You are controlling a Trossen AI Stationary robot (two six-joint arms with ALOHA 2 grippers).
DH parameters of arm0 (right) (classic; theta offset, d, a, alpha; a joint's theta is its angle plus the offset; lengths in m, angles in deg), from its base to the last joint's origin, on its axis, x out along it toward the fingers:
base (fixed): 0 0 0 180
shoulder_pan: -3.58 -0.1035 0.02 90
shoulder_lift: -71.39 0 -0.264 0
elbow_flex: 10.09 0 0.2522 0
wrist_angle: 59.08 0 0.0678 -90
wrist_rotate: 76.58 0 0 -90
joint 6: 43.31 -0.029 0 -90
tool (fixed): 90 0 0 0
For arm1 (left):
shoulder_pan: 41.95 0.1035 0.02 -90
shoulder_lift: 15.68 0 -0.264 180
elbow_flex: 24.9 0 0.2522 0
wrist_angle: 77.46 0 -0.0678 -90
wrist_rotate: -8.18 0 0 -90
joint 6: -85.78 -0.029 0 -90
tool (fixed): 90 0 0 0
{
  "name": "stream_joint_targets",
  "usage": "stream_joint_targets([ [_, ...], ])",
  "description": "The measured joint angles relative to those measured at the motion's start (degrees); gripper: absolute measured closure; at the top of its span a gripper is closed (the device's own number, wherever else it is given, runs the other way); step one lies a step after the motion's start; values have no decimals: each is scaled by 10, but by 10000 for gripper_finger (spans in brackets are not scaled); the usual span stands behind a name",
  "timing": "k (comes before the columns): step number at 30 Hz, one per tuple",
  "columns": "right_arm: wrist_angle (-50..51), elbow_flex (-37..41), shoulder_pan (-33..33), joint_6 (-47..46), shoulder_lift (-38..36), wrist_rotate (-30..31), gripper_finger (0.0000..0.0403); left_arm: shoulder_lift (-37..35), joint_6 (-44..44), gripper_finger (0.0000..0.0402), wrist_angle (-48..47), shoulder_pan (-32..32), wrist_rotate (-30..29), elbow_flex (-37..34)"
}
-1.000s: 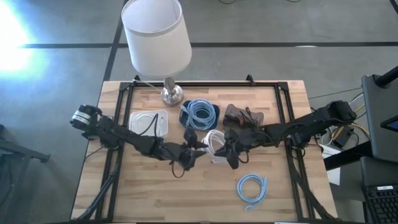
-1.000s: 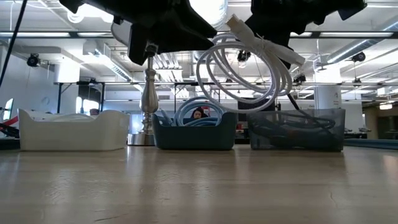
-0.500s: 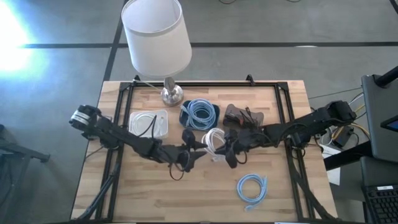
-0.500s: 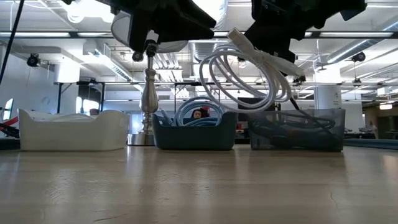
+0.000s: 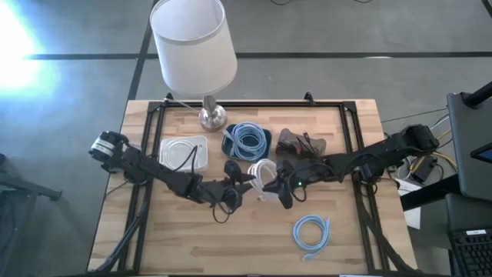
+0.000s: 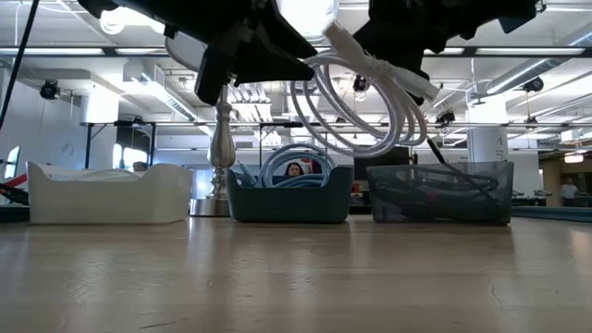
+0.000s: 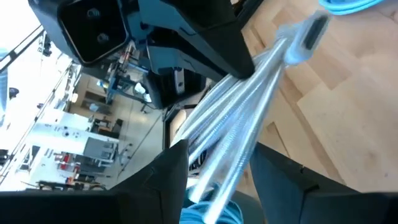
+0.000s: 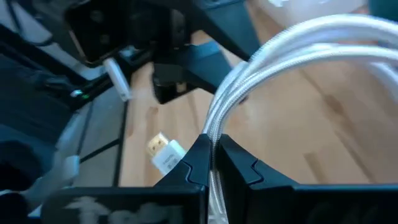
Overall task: Pick & Place USB Port
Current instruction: Put the white charger cable into the white bin
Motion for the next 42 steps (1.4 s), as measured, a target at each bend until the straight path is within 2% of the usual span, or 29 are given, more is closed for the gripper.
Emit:
stream_joint_targets([
  [3,-28,0,0,0,15,-30,390,0,-4,227,0,-1,1,0],
  [14,-41,-2,0,-18,52,-39,390,1,-13,227,29,0,3,-1],
  [20,-54,-6,-1,0,50,-57,390,1,-10,227,26,0,75,-1],
  [25,-50,-10,0,2,48,-53,374,1,-10,230,26,0,81,-1],
  [29,-50,-10,0,2,48,-48,347,1,-3,260,16,0,87,0],
  [37,-46,-10,1,3,28,-48,305,1,58,363,-42,0,86,0],
  [42,-4,-10,1,46,-22,-46,291,-2,101,366,-62,-5,55,0],
])
